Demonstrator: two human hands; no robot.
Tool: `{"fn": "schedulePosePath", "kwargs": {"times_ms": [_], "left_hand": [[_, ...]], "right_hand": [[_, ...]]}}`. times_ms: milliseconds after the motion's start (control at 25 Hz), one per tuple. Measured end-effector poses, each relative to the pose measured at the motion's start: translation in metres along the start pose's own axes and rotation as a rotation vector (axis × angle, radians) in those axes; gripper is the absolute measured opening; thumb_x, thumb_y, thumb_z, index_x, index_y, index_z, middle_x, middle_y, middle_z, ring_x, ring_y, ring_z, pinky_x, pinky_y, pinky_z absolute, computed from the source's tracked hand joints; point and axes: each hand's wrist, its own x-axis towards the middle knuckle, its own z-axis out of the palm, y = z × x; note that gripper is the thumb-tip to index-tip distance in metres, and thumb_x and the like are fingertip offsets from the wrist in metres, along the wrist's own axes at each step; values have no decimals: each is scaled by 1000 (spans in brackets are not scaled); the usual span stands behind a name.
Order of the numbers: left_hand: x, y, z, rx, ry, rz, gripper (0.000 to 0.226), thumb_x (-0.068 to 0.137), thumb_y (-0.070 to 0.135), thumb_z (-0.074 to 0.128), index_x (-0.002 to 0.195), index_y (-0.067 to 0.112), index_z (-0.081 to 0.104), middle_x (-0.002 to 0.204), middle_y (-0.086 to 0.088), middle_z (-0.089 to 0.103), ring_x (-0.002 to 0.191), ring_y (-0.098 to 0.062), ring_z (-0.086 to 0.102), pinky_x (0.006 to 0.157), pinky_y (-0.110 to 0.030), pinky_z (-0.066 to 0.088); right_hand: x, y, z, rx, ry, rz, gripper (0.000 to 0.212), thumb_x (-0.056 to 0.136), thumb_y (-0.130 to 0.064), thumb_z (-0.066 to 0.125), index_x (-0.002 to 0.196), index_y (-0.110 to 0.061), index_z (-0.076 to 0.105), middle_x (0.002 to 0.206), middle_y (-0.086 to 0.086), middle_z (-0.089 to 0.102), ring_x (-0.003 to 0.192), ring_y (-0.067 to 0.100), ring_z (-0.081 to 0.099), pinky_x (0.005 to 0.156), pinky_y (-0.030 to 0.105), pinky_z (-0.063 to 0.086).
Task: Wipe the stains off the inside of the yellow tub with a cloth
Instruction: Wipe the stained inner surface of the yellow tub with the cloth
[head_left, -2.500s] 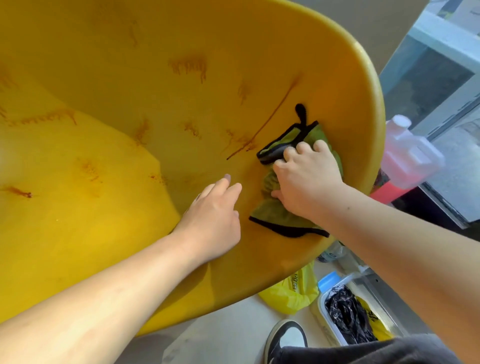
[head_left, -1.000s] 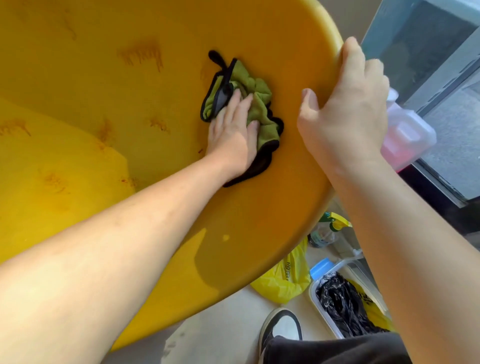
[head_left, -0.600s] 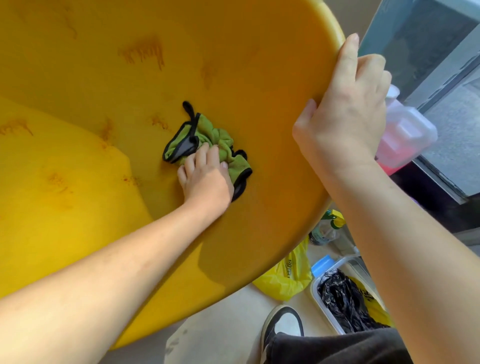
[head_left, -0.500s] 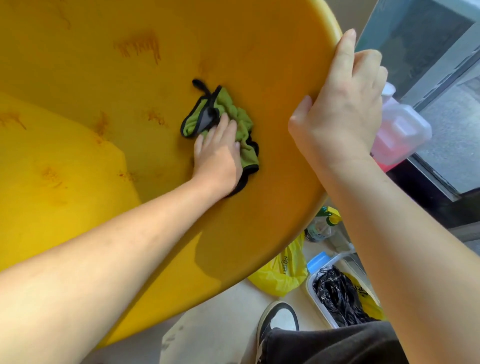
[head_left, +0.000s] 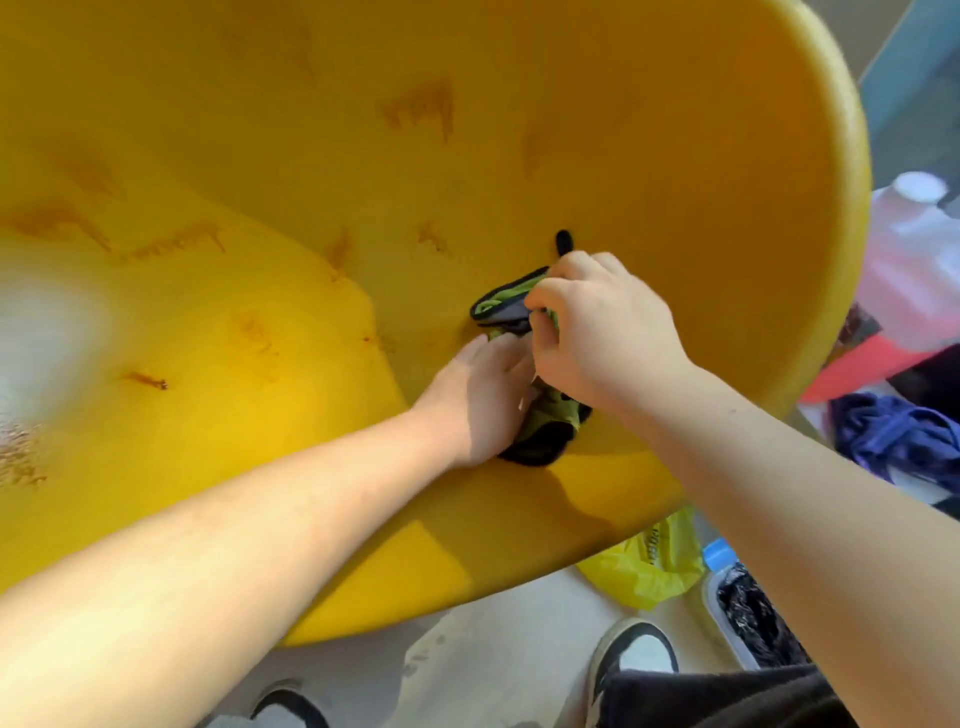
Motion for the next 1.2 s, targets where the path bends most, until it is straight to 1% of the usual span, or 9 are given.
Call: {"fn": "schedulePosePath", "kwargs": {"times_ms": [80, 200, 280, 480, 600, 720, 880, 1000, 1200], "left_hand": [[6, -46, -6, 23, -39, -149, 55, 105, 24, 38, 159, 27, 25, 167, -3, 24, 151, -23, 25, 124, -46, 16], [-6, -90, -3, 49, -48, -442, 58, 107, 23, 33, 161, 30, 14, 172, 0, 4, 157, -21, 6, 127, -45, 5], [-22, -70, 6, 12, 8, -483, 60, 105, 18, 35, 161, 27, 17, 172, -1, 5, 157, -23, 4, 127, -46, 3], [-58, -87, -6, 28, -67, -195, 56, 105, 21, 40, 158, 32, 27, 170, 8, 13, 156, -19, 13, 127, -42, 9], [-56, -131, -15, 72, -12, -485, 65, 94, 6, 48, 154, 27, 34, 169, 2, 21, 154, -21, 19, 125, -41, 16], [-42, -61, -3, 17, 48, -691, 61, 87, 13, 60, 145, 19, 43, 162, -4, 35, 147, -27, 29, 119, -44, 27], [-33, -14, -14, 54, -38, -509, 47, 85, 25, 55, 131, 19, 51, 142, -10, 48, 132, -34, 39, 108, -48, 35], [-23, -46, -20, 160, -50, -353, 61, 82, 39, 51, 140, 18, 48, 161, -13, 28, 146, -36, 23, 119, -53, 22], [-31, -70, -2, -19, -48, -229, 59, 94, 26, 46, 152, 20, 40, 170, -3, 16, 154, -26, 13, 126, -44, 15]], "right_hand": [[0, -6, 13, 2, -91, 90, 26, 92, -23, 53, 107, -16, 74, 109, 9, 63, 110, 36, 55, 78, 38, 48], [-2, 2, 25, -113, -218, 122, 28, 94, -32, 54, 110, -19, 72, 113, 8, 60, 119, 35, 48, 89, 41, 43], [-5, 4, 34, -236, -266, 57, 34, 92, -42, 57, 115, -22, 74, 121, 10, 58, 124, 37, 44, 99, 45, 38], [-6, -8, 46, -362, -275, 12, 44, 92, -55, 53, 126, -32, 69, 128, 11, 51, 125, 41, 39, 103, 50, 34], [-7, -6, 44, -361, -285, 10, 47, 94, -57, 49, 131, -34, 66, 131, 11, 50, 128, 40, 38, 105, 50, 33], [-8, -10, 45, -360, -291, 28, 45, 93, -54, 49, 127, -30, 67, 129, 12, 51, 127, 42, 38, 104, 51, 33], [-4, -19, 48, -340, -256, 69, 37, 88, -44, 53, 112, -23, 71, 116, 14, 52, 116, 41, 43, 98, 50, 35], [-3, -18, 56, -321, -237, 87, 34, 86, -40, 56, 109, -19, 70, 116, 15, 53, 118, 40, 44, 99, 51, 34], [4, -35, 68, -231, -228, 67, 32, 90, -37, 57, 108, -14, 70, 119, 14, 55, 118, 40, 46, 99, 50, 37]]}}
